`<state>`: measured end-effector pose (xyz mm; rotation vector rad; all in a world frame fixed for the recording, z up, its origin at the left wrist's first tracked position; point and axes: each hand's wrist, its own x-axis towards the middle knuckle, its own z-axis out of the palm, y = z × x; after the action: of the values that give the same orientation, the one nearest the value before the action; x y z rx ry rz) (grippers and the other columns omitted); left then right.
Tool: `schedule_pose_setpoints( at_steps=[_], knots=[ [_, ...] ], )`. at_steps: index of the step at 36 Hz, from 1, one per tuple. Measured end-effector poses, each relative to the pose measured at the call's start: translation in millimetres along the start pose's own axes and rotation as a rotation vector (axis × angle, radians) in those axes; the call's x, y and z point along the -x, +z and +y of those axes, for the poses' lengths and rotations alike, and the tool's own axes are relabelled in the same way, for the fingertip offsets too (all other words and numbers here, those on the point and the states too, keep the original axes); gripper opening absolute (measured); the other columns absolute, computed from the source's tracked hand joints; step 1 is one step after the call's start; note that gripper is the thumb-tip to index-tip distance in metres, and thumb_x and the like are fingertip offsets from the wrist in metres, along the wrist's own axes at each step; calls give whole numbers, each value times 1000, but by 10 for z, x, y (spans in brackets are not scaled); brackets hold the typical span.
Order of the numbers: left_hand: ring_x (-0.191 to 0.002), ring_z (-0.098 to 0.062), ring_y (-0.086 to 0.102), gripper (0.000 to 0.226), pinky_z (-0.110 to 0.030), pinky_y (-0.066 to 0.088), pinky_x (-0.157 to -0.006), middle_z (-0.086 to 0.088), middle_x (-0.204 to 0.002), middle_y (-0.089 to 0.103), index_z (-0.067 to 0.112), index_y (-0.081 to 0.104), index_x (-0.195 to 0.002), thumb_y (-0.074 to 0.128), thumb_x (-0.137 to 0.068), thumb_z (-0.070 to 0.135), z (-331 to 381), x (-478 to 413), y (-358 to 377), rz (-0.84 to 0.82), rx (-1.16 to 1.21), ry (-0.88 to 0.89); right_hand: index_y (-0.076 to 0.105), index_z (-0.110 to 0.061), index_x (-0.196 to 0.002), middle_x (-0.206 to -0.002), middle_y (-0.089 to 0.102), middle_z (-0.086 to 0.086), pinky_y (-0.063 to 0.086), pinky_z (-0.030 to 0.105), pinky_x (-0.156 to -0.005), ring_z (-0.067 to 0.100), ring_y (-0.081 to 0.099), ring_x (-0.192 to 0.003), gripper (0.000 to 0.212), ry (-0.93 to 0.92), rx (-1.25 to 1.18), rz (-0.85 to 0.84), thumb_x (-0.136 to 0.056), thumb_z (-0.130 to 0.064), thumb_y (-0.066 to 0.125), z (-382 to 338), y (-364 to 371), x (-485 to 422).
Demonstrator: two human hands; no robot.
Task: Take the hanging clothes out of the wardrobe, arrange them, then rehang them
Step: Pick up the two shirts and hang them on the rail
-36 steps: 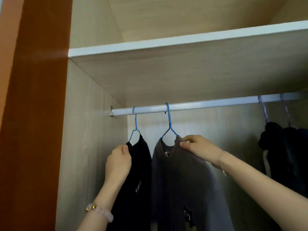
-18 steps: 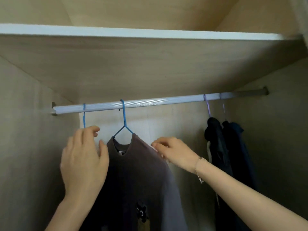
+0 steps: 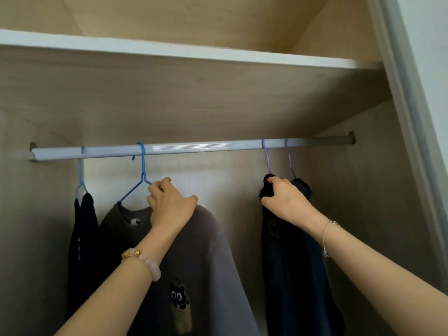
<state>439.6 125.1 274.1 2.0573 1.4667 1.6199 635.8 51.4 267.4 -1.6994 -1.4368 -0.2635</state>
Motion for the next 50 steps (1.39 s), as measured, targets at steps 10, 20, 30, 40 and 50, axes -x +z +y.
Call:
schedule_pose_setpoints(
  at_steps=[10, 20, 30, 40, 50],
  knots=[
    [-89, -29, 49, 11, -43, 45, -85, -17, -101, 47, 9, 47, -85, 56, -82, 4, -196, 56, -74, 41, 228, -167, 38, 9, -130, -117, 57, 26, 43, 29, -59, 26, 56, -83, 45, 104, -277, -28, -86, 3, 46, 156, -16, -116],
    [-90, -33, 63, 52, -35, 53, -74, -14, -106, 65, 12, 52, -130, 42, -84, -11, -517, 30, -276, 8, 354, -173, 40, 12, -128, -128, 52, 24, 46, 29, -70, 34, 56, -106, 43, 180, -444, -43, -86, 5, 46, 130, 185, -223],
    [-75, -28, 59, 41, -29, 45, -62, -15, -93, 65, 12, 57, -109, 39, -84, -14, -562, 45, -443, -34, 428, -130, 35, -5, -142, -126, 53, 7, 45, 20, -72, 22, 55, -109, 62, 38, -429, -279, -82, -3, 53, -122, 267, -186],
    [-89, -33, 64, 48, -34, 50, -71, -16, -110, 66, 9, 56, -125, 45, -81, -9, -603, 31, -479, -62, 445, -156, 51, -9, -131, -119, 61, 8, 47, 22, -81, 19, 60, -104, 47, -119, -437, -370, -84, -3, 52, -428, 408, -97],
    [-73, -25, 62, 52, -29, 49, -62, -14, -94, 66, 14, 50, -131, 45, -84, -6, -586, 75, -509, -106, 430, -158, 47, -17, -136, -128, 55, 5, 47, 30, -97, 20, 57, -110, 58, -149, -504, -425, -79, -11, 54, -531, 542, -98]
  ],
)
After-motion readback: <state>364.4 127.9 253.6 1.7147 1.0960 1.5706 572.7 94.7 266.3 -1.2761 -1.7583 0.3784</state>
